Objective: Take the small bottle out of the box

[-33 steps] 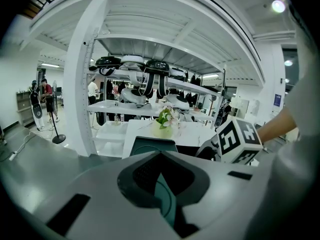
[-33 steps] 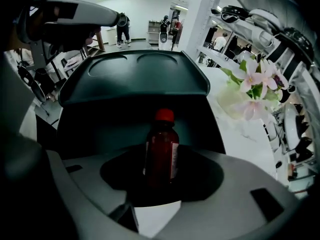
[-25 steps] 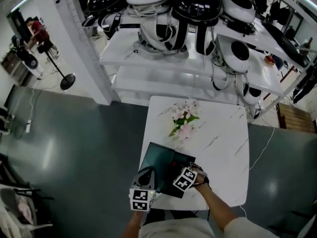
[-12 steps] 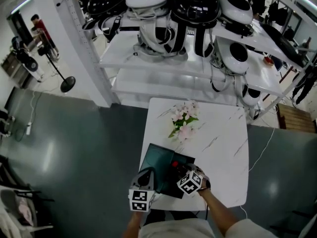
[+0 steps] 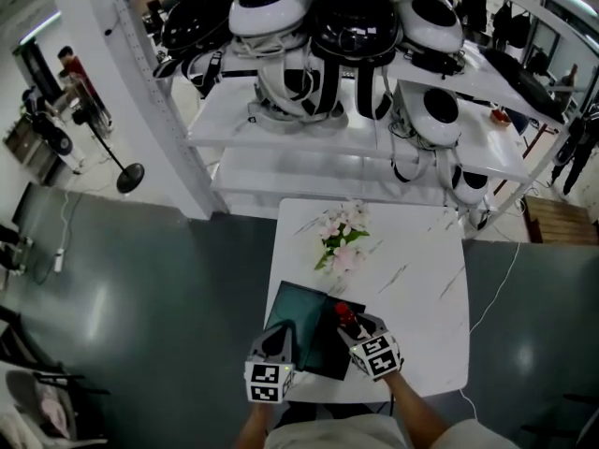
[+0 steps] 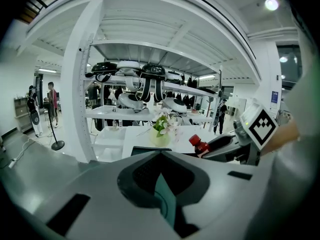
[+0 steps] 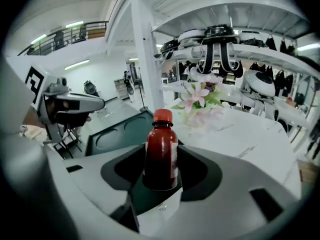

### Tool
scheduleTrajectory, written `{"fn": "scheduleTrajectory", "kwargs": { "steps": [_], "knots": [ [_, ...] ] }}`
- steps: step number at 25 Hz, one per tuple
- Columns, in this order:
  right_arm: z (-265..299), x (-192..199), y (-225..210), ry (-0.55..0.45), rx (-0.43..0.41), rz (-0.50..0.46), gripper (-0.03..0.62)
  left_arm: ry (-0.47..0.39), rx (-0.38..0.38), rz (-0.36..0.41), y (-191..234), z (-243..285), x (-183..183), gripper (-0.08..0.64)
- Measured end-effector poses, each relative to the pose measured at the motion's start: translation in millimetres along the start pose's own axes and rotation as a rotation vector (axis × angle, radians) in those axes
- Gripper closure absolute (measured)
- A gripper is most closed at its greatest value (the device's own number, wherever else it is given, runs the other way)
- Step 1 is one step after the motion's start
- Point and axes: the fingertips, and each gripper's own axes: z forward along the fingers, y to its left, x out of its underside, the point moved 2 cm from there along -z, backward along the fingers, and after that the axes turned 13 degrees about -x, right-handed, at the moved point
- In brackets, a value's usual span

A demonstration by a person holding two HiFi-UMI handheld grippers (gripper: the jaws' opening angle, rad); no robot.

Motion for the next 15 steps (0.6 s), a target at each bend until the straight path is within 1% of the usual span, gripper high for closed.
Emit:
{"fn": "scheduleTrajectory", "kwargs": {
  "steps": [2, 7, 15],
  "knots": [
    [-8, -9, -1, -0.05, 0.011, 0.011, 0.37, -0.011, -0.004, -0.003, 0, -2, -6, 0.541],
    [-26, -29, -2, -0.13, 0.031, 0.01, 0.37, -0.052, -0.011, 0.002, 1, -8, -30, 0.541],
    [-65, -77, 7, -0.272, 0.076, -0.044, 0.37, -0.139, -0.007, 0.013, -2, -21, -71, 0.541]
  ]
}}
